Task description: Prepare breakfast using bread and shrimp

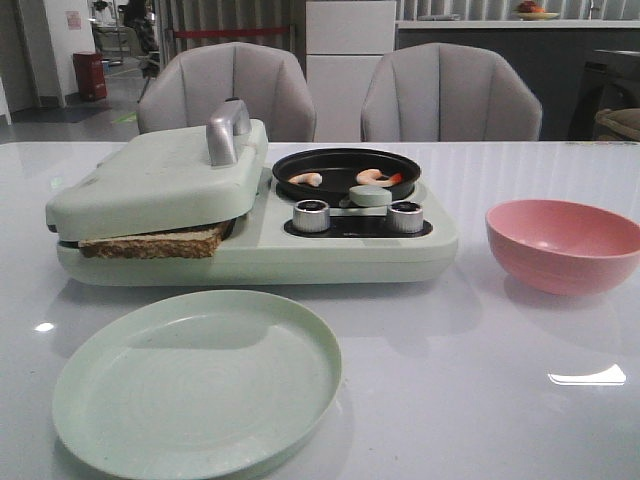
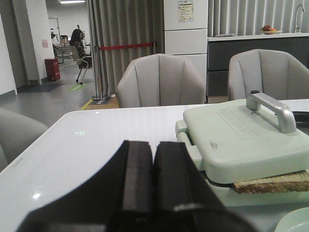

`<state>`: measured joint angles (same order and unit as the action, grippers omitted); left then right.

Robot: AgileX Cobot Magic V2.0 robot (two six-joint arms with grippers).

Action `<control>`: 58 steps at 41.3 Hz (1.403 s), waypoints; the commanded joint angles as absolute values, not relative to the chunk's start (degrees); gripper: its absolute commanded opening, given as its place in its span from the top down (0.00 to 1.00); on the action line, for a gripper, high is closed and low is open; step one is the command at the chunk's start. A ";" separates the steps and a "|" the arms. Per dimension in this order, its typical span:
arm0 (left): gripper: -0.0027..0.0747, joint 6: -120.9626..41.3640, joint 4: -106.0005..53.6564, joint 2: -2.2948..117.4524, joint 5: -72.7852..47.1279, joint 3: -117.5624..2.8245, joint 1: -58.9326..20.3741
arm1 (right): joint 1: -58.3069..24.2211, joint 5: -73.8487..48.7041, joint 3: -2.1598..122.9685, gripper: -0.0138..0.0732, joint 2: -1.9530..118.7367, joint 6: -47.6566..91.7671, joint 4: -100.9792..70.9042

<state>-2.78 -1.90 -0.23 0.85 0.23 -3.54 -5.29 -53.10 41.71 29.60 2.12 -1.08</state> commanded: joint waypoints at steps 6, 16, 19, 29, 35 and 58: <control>0.84 -2.57 -2.36 -1.64 5.78 1.97 -3.96 | -1.35 -30.05 27.86 0.89 16.73 2.47 0.58; 0.84 -2.57 -2.36 -1.64 5.78 1.97 -3.96 | -0.99 -11.36 10.27 0.89 2.93 2.47 0.00; 0.84 -2.57 -2.36 -1.64 5.78 1.97 -3.96 | -0.99 -7.48 6.67 0.89 0.49 2.47 0.00; 0.84 -2.57 -2.36 -1.64 5.78 1.97 -3.96 | -0.70 3.08 -1.62 0.89 -1.64 2.47 0.00; 0.84 -2.57 -2.36 -1.64 5.78 1.97 -3.96 | 0.02 1.95 -1.46 0.89 -1.64 2.47 0.00; 0.84 -2.57 -2.36 -1.64 5.78 1.97 -3.96 | 0.03 4.79 -1.46 0.89 -1.70 0.71 0.00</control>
